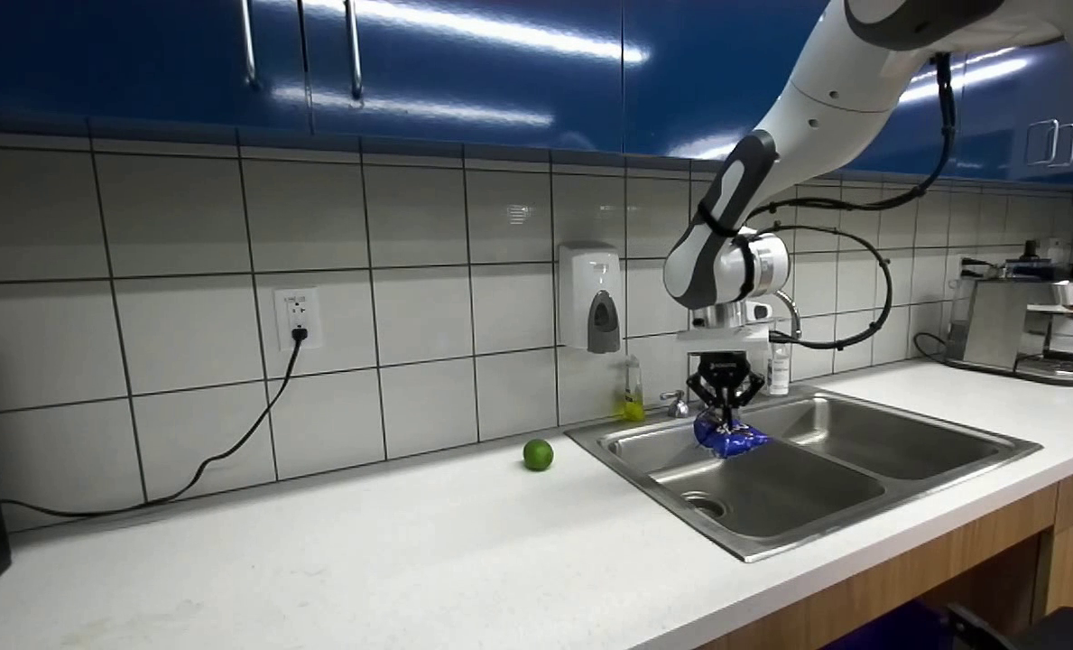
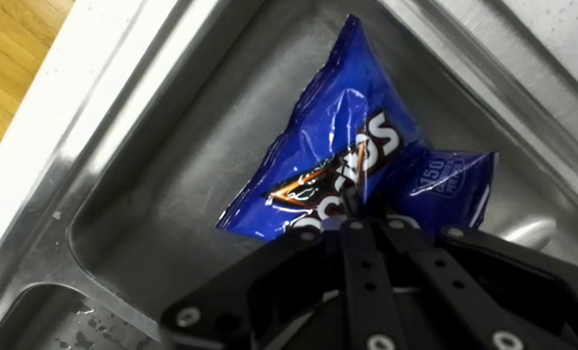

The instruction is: Put the blue snack packet in the left sink

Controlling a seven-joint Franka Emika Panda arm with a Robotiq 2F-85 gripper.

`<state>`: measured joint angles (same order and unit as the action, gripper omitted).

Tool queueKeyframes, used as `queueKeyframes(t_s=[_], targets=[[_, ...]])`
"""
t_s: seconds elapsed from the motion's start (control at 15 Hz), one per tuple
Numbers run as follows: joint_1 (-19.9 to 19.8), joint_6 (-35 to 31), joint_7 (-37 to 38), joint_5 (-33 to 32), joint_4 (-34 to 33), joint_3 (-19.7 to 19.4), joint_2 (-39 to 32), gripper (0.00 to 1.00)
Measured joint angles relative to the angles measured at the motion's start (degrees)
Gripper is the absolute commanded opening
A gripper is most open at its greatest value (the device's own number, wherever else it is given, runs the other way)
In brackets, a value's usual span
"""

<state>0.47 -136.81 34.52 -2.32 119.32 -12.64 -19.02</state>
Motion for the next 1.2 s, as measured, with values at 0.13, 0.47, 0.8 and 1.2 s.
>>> queueKeyframes(t_s=[0.13, 0.47, 0.8, 1.2], targets=[[-0.5, -0.7, 0.5, 0.0, -0.1, -0.8, -0.6, 0.00], [-0.9, -1.4, 1.5, 0.0, -0.1, -1.6, -1.7, 0.01], [-0.9, -1.5, 1.6, 0.0, -0.2, -1.6, -1.9, 0.01], [-0.9, -1.5, 1.6, 0.0, -0.2, -1.6, -2.6, 0.00]])
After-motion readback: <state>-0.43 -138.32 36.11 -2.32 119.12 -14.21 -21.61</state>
